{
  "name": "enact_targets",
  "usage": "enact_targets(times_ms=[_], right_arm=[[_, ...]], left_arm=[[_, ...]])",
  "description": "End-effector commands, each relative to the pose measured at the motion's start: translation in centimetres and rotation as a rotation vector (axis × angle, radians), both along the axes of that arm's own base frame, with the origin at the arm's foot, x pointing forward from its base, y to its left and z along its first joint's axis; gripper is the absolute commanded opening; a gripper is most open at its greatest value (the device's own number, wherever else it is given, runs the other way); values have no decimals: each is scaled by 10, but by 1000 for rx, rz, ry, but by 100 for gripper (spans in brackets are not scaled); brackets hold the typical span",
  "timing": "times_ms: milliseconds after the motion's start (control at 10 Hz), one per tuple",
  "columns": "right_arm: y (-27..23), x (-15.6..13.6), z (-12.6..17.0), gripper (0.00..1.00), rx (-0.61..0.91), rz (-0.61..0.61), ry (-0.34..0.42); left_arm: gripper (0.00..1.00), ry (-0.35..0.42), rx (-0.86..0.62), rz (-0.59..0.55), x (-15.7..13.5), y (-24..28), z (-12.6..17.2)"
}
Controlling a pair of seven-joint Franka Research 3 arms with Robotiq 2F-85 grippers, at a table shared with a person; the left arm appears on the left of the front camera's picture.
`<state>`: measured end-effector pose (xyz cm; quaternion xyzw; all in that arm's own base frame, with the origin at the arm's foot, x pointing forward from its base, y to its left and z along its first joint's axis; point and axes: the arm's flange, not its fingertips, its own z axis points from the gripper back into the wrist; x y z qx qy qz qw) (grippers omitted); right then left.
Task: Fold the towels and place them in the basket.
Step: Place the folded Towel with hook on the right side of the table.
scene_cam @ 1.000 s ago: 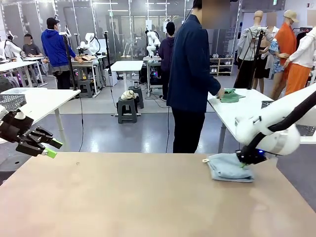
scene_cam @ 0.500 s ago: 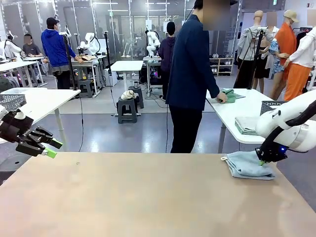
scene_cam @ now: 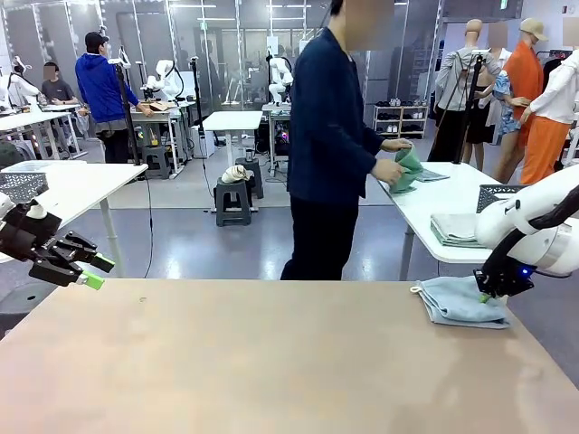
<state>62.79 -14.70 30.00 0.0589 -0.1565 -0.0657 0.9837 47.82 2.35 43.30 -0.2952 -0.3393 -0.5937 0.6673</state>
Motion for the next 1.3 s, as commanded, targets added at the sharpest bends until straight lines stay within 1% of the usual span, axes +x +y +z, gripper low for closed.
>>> enact_targets(times_ms=[0, 100, 200, 300, 400, 500, 700, 900, 1000, 1200], right_arm=[[-7, 1, 1, 45, 1, 28, -9], [-8, 0, 6, 28, -2, 29, -19], [-10, -3, 13, 65, -9, 22, -28], [-12, -7, 23, 48, -16, 20, -42], [-13, -14, 40, 85, -24, 16, -65], [-11, -25, 61, 85, -20, 20, -92], [0, -58, 113, 85, -48, 6, -124], [22, -106, 168, 85, -95, -21, -154], [32, -128, 190, 85, -135, -30, -160], [49, -168, 224, 85, -144, -46, -156]], left_arm=[[65, -3, -4, -2, 0, 0, 1], [65, -3, -4, -2, 0, 0, 1], [65, -3, -4, -2, 0, 0, 1], [65, -3, -4, -2, 0, 0, 1], [65, -3, -4, -2, 0, 0, 1], [65, -3, -4, -2, 0, 0, 1], [65, -3, -4, -2, 0, 0, 1], [65, -3, -4, -2, 0, 0, 1], [65, -3, -4, -2, 0, 0, 1], [65, -3, -4, -2, 0, 0, 1]])
